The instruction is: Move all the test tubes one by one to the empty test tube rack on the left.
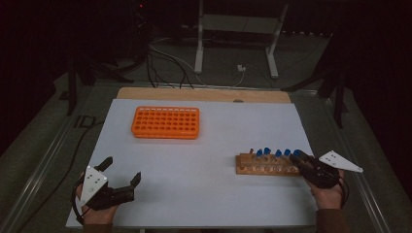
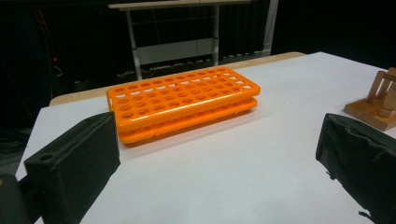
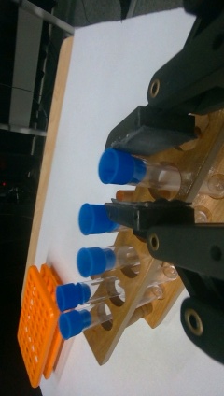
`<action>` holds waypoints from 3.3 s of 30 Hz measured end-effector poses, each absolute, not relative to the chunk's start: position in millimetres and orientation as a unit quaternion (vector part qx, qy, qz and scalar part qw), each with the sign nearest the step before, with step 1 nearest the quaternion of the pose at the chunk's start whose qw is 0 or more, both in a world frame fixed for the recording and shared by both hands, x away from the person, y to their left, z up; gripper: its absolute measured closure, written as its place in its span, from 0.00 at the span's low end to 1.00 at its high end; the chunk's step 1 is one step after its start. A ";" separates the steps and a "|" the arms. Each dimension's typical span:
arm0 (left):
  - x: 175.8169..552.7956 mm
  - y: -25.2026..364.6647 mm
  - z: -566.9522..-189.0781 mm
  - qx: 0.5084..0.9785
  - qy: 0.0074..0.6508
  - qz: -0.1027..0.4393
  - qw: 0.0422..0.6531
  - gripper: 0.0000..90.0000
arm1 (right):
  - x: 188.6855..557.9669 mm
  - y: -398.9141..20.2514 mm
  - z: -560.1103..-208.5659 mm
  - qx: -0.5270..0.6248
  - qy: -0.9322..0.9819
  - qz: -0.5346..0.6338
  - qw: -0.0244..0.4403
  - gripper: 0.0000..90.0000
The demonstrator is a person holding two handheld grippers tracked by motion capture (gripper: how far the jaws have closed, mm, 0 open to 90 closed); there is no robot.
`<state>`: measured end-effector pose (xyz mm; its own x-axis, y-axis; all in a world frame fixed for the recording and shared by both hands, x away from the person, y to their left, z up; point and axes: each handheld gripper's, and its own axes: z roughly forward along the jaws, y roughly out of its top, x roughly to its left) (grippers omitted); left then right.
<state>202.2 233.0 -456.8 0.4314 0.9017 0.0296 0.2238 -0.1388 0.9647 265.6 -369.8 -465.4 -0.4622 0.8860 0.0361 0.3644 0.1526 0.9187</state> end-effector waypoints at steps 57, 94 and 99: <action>203.7 230.3 -458.7 0.683 0.417 0.331 0.499 0.01 | 251.1 -366.7 -402.7 0.409 0.696 0.513 0.292 0.86; 232.0 178.6 -437.9 0.707 0.381 0.287 0.522 0.01 | 262.9 -276.2 -407.8 0.336 0.742 0.543 0.207 0.86; 240.0 161.0 -431.9 0.718 0.367 0.283 0.519 0.01 | 266.4 -265.1 -406.2 0.328 0.745 0.545 0.202 0.86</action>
